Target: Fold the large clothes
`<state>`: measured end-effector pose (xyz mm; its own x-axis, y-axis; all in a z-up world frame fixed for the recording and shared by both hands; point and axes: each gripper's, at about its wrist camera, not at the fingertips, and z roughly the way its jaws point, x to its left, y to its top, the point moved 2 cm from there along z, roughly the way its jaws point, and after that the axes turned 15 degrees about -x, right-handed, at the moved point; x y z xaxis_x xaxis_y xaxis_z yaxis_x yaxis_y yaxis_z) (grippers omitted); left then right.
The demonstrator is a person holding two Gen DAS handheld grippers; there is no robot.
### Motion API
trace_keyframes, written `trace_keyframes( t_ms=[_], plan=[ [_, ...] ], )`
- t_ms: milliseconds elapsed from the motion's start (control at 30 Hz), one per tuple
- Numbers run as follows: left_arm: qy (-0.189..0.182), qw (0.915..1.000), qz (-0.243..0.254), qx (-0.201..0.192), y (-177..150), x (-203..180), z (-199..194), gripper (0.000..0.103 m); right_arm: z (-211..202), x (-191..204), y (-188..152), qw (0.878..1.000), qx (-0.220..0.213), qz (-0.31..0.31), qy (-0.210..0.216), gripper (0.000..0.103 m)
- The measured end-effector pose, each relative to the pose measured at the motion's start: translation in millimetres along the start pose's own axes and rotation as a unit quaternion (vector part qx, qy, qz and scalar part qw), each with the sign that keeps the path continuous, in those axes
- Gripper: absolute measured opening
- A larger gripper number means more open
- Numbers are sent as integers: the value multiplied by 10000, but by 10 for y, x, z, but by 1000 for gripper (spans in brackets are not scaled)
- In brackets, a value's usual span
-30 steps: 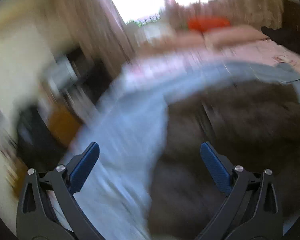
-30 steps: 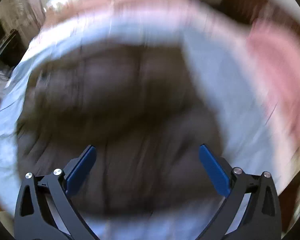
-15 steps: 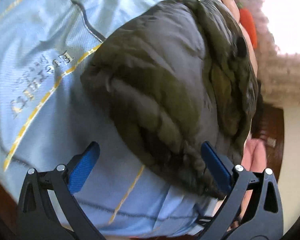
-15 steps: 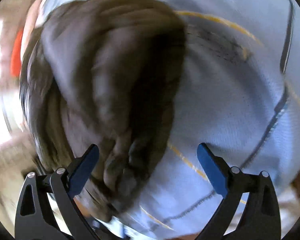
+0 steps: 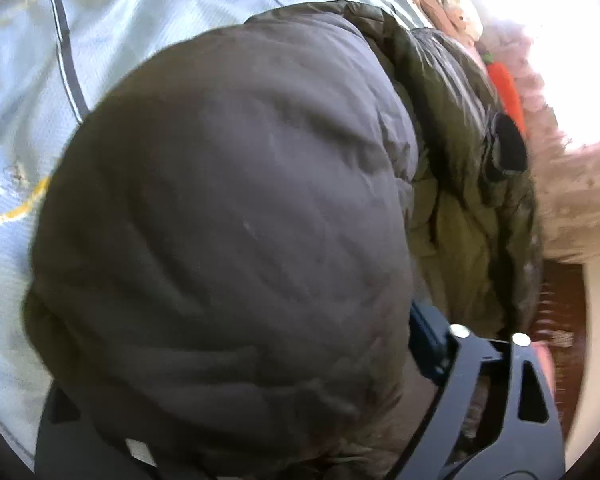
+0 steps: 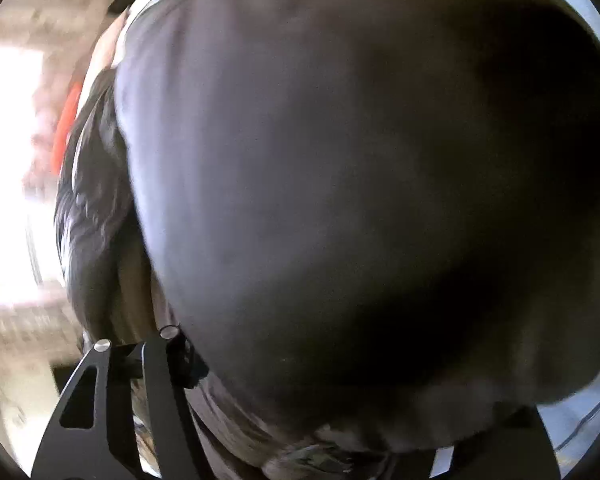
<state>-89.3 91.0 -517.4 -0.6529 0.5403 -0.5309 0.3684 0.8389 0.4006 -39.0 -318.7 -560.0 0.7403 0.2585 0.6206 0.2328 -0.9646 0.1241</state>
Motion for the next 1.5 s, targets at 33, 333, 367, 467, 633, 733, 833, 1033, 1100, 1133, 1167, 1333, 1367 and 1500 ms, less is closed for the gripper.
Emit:
trace_keyframes(
  t_ms=[33,333,367,467,633,733,833,1033,1100,1133,1167,1333,1367,1500],
  plan=[
    [50,10000,26,-2,-14,-18,-3,62,-15,-28,16,10000,52,78,15,54],
    [-333,9982,487,132,98,-389,-184,11,-232,343,129,9900,512,-1304,167,20],
    [-420,9983,375,132,108,-354,-208,11,-244,400,112,9871,516,-1507,175,17],
    [-665,9976,178,124,121,-304,-284,11,-250,581,102,9788,492,-1975,209,15],
    [-923,9955,-56,224,222,-266,-393,11,-533,697,107,9781,262,-2042,291,13],
    [-1055,9934,413,202,407,-615,-499,11,-674,1011,90,9708,189,-2298,666,13],
    [-1374,9868,836,163,661,-1008,-628,11,-796,1334,225,9698,129,-2207,1033,13],
    [-1882,9765,1023,250,1274,-1843,-406,11,-567,2182,614,9796,668,-1525,1129,13],
    [-1735,9809,693,533,1477,-2054,-100,11,-367,2411,733,9837,854,-1274,934,13],
    [-1629,9833,364,728,1582,-2157,109,11,-295,2491,775,9853,943,-1124,874,13],
    [-1574,9839,138,833,1645,-2255,282,11,-132,2656,815,9866,1030,-1002,767,13],
    [-1284,9873,191,910,2056,-2779,1441,13,703,3489,842,9738,928,-2069,180,13],
    [-1070,9883,196,1073,2088,-2865,1787,15,1050,3659,818,9659,993,-2391,40,13],
    [-823,9877,1055,805,2137,-3376,2480,16,1859,3845,837,9650,1159,-2348,-145,12]
  ],
)
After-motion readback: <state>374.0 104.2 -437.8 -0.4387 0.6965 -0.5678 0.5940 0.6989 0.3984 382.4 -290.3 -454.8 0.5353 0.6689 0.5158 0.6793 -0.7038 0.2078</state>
